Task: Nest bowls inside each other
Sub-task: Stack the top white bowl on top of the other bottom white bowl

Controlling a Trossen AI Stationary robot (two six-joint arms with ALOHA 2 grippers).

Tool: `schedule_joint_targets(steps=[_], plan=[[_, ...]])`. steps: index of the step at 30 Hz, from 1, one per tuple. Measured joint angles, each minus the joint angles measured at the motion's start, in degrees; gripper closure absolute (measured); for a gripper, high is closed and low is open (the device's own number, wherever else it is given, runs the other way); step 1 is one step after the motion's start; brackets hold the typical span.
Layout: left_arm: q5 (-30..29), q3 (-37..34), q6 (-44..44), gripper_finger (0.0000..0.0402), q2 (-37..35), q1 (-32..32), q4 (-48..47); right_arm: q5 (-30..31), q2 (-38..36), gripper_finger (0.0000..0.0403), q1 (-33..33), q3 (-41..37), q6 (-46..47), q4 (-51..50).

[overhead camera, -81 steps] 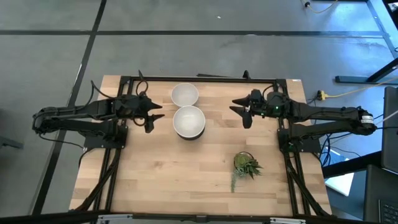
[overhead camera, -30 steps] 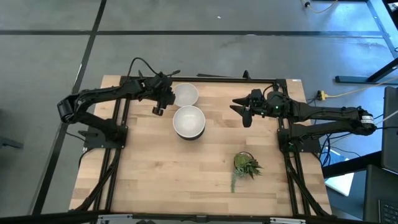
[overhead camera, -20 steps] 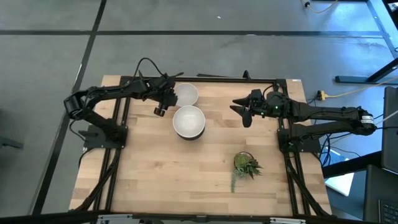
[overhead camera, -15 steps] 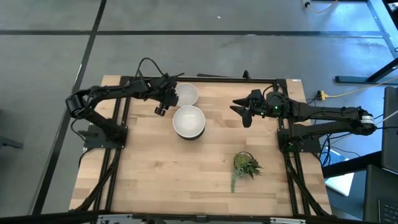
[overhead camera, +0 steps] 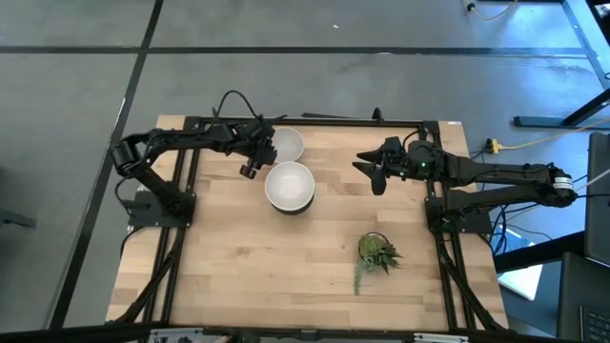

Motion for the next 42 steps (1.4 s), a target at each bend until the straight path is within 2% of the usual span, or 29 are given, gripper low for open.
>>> schedule_joint_targets(steps=[7, 25, 33, 37, 42], plan=[[-0.55, 0.00, -0.46, 0.0245, 1.48, 0.00, 0.07, 0.00, 0.00, 0.0219, 0.01, 0.00, 0.22, -0.10], [-1.87, -0.02, -2.25, 0.0391, 1.48, 1.77, -0.17, 0.09, 0.00, 0.0219, -0.01, 0.00, 1.29, -0.18], [-1.92, 0.00, -5.07, 0.0396, 1.48, 1.77, -0.32, 0.09, 0.00, 0.0219, -0.01, 0.00, 1.29, -0.18], [-4.55, 0.23, -6.61, 0.0396, 1.48, 2.04, -0.68, 0.09, 0.00, 0.0219, 0.00, 0.00, 1.29, -0.18], [-4.42, 5.24, -10.48, 0.0398, 1.35, 4.02, -5.64, 0.05, 0.00, 0.0219, -0.01, 0.00, 1.29, -0.18]])
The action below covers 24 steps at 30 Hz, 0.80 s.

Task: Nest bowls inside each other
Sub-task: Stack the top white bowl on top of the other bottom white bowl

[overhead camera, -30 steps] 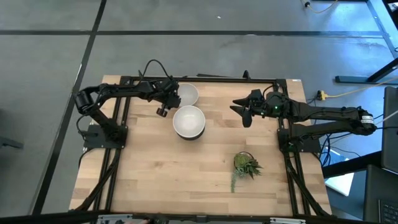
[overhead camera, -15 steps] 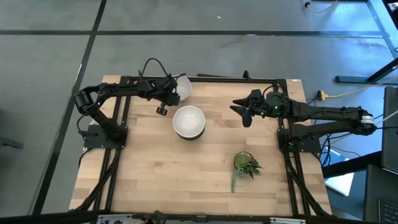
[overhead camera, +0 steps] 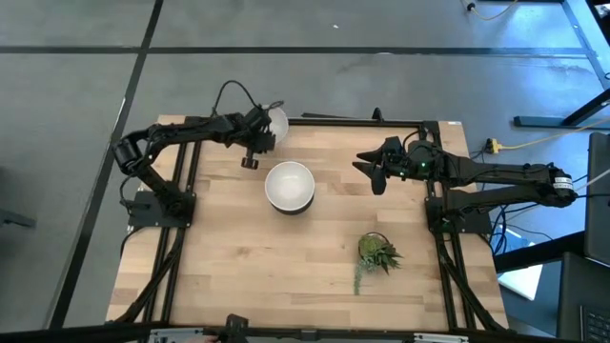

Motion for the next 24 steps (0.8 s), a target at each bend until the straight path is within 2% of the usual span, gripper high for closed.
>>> schedule_joint_targets(steps=[9, 15, 19, 24], plan=[[6.33, 14.00, -3.76, 0.0399, -2.55, 3.46, -13.46, -0.08, 0.00, 0.0219, 0.00, 0.00, -0.05, -0.28], [8.93, 28.01, -11.51, 0.0400, -3.10, 3.99, -27.97, -0.11, 0.02, 0.0219, 0.00, 0.00, -0.81, -1.11], [12.54, 36.25, -20.60, 0.0400, -3.20, 1.58, -34.06, 0.18, 0.02, 0.0219, 0.00, 0.00, -1.60, -1.14], [15.68, 43.62, -23.38, 0.0400, -3.17, -5.58, -37.08, 0.32, 0.01, 0.0219, 0.00, 0.00, -1.67, -1.80]])
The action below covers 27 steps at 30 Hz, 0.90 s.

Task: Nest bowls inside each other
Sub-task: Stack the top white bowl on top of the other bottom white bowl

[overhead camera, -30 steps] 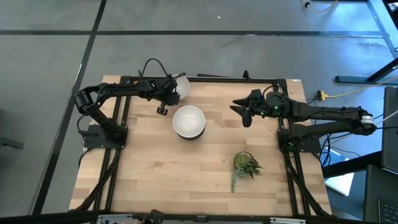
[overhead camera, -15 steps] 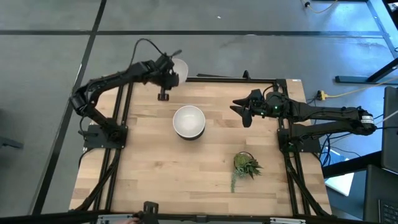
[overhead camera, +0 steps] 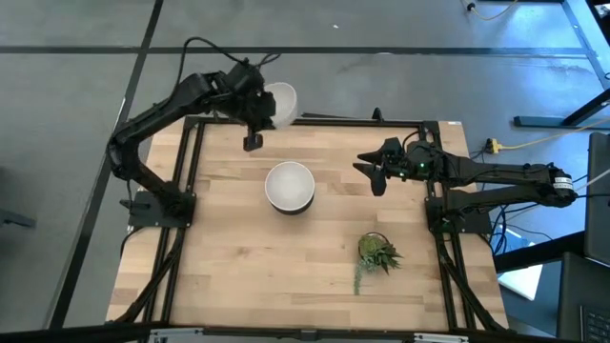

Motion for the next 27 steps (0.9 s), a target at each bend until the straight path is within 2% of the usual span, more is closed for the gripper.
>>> schedule_joint_targets(steps=[10, 14, 19, 27], plan=[[1.52, 2.45, -8.84, 0.0400, 0.07, -17.08, -1.72, -1.41, 0.02, 0.0219, 0.00, -0.02, 0.05, -2.07], [-2.24, 2.45, -12.22, 0.0400, 0.09, -23.98, -1.67, -2.61, 0.02, 0.0219, 0.01, -0.02, 0.00, -2.08], [-4.06, 2.19, -18.04, 0.0400, 0.15, -30.27, -1.27, -3.66, 0.02, 0.0219, 0.02, -0.02, -0.08, -2.25], [-10.33, -1.84, -23.61, 0.0400, 3.81, -35.37, 0.02, -6.77, 0.02, 0.0219, 0.02, -0.02, -0.06, -2.31]])
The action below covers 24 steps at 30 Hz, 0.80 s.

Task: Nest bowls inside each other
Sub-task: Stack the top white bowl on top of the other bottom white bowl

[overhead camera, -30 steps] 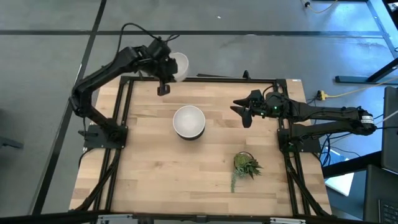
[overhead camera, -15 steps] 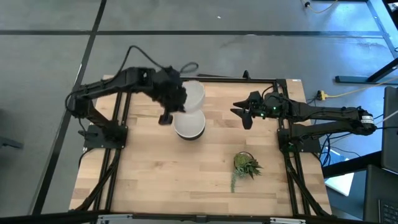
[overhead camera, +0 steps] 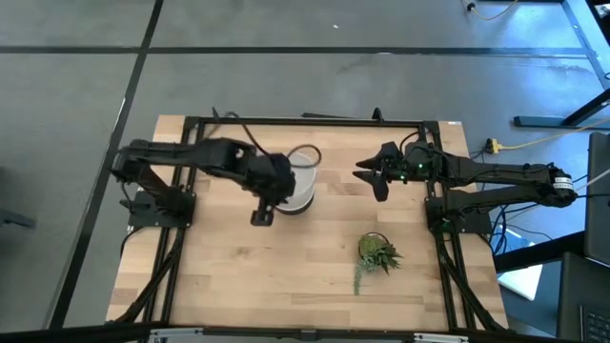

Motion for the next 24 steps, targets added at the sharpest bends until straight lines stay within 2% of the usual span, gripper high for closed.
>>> schedule_joint_targets(steps=[3, 11, 24], plan=[[-3.44, -1.03, -1.17, 0.0400, 2.44, -0.72, -0.24, -0.24, 0.00, 0.0219, -0.01, 0.00, 0.00, -0.02], [-7.50, -1.30, -1.56, 0.0400, 8.02, -0.32, -2.19, -1.21, 0.00, 0.0219, 0.02, 0.00, 0.07, -0.89], [-10.02, -1.30, -3.08, 0.0400, 9.28, 1.25, -3.40, -1.75, 0.00, 0.0219, 0.02, -0.02, -0.47, -3.14]])
